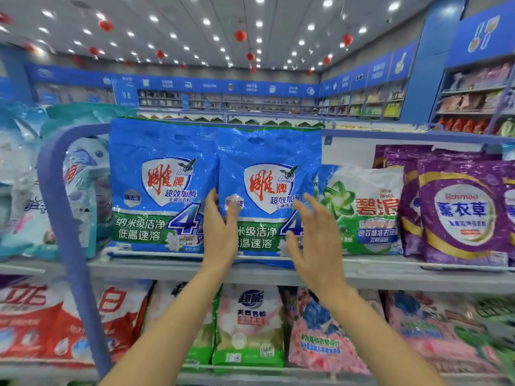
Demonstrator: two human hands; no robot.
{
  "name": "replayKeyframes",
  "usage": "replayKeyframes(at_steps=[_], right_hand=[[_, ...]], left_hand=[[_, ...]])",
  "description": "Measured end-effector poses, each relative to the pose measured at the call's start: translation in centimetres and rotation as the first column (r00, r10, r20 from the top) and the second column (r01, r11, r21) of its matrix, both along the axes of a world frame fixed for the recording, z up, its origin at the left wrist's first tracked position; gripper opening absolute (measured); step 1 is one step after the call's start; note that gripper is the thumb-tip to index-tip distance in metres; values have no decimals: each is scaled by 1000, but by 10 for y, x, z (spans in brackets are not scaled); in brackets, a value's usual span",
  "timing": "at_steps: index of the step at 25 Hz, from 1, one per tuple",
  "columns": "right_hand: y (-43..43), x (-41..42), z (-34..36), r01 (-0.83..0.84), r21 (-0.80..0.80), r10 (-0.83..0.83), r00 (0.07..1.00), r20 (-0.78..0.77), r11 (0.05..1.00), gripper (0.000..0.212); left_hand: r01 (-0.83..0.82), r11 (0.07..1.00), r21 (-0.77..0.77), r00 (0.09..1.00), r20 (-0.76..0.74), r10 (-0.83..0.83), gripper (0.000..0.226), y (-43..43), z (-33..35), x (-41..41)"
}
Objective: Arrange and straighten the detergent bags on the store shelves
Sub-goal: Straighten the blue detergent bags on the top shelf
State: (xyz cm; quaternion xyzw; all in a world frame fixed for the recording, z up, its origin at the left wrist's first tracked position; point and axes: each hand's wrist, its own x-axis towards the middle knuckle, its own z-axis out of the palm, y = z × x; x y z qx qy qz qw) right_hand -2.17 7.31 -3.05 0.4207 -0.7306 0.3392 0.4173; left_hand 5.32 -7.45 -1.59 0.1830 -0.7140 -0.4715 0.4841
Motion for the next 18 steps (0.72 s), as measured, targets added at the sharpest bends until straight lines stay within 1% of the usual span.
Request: replayKeyframes(at_steps=[1,2,3,4,5,6,9,12,15,18], right_hand=[[-3,2,-13,39,58,-36,998,-49,998,48],[-5,2,-25,80,100,-73,995,-71,992,50],[-8,0,-34,124,141,-114,990,-82,982,53],[-10,-3,-41,165,183,-152,985,-87,969,55],[-11,-8,-45,198,223,-183,979,-89,955,56],[-12,-12,-48,222,256,-205,975,-90,941,57],[-13,-16,-49,243,303,-229,970,-82,921,57],[-15,-14,-48,253,310,-238,967,-85,916,57],[-14,-14,-48,250,316,-238,968,-76,915,58],[-16,-5,-44,194,294,-199,980,-12,936,60]], left_hand=[[-82,978,-193,996,14,86,56,5,-9,8],[-157,899,-409,984,17,179,59,6,-22,15],[-193,772,-606,964,32,266,60,4,-36,18],[-174,639,-749,941,64,331,61,2,-49,19],[-120,545,-830,919,115,378,63,-2,-62,18],[-81,492,-867,897,152,415,65,-4,-70,17],[-52,447,-893,855,191,481,68,-10,-74,14],[-29,450,-893,837,224,500,70,-11,-75,15],[16,464,-886,838,265,477,73,-10,-70,19],[41,470,-882,841,285,460,68,-9,-58,33]])
